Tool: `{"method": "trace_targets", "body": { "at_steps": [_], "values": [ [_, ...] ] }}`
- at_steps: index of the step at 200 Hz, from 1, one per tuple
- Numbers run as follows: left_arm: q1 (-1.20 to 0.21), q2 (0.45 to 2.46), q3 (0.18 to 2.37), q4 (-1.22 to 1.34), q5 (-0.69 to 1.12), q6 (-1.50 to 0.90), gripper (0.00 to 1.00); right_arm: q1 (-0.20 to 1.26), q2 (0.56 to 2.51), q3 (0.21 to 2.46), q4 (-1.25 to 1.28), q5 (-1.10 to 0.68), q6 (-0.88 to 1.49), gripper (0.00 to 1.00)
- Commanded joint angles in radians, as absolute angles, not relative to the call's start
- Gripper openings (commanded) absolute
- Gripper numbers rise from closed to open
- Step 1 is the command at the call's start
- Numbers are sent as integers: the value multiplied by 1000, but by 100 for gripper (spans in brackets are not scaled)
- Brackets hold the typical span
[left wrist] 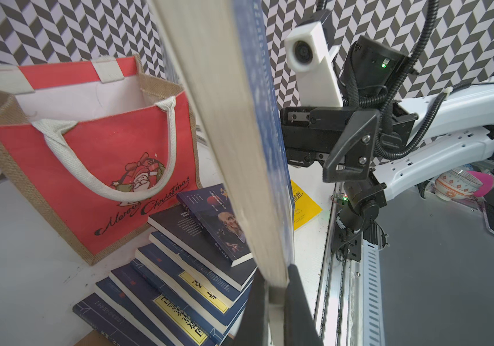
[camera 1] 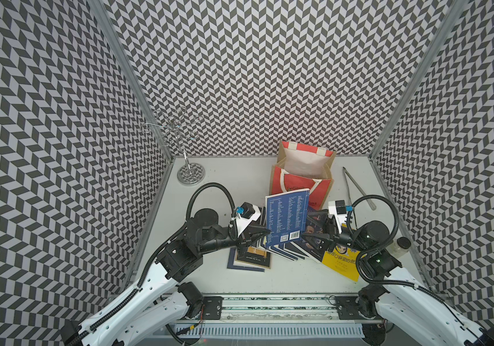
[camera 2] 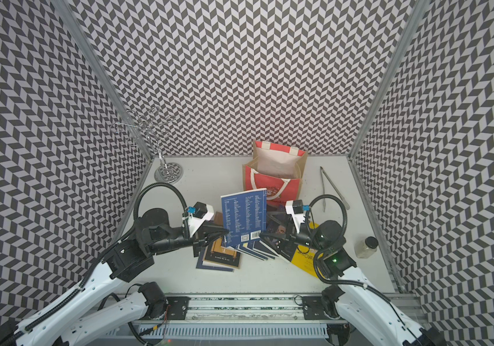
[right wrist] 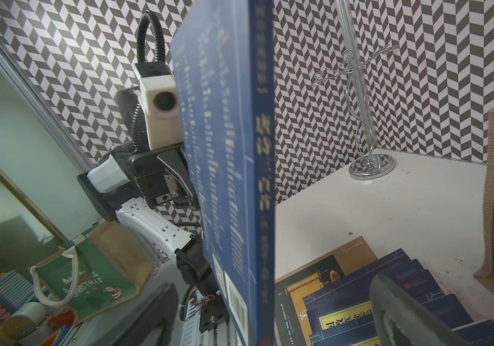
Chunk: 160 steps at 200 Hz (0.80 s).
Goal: Put the books into the canvas bag
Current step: Pick up the book from the book.
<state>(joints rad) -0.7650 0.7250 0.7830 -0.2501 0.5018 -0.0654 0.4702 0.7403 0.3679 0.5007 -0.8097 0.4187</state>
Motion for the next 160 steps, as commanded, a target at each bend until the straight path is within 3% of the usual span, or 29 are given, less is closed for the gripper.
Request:
{"method": "trace_targets", "body": {
  "at_steps": [1, 83, 160],
  "values": [
    [-761, 672, 734, -64, 468, -149, 0, 481, 764, 385, 577, -795, 411, 99],
    [-761, 494, 455, 370, 257, -423, 0, 506, 862, 360, 880, -663, 670, 99],
    [-763, 374, 328, 509, 121, -470, 0, 570, 1012, 358, 1081, -585, 811, 99]
  ]
}}
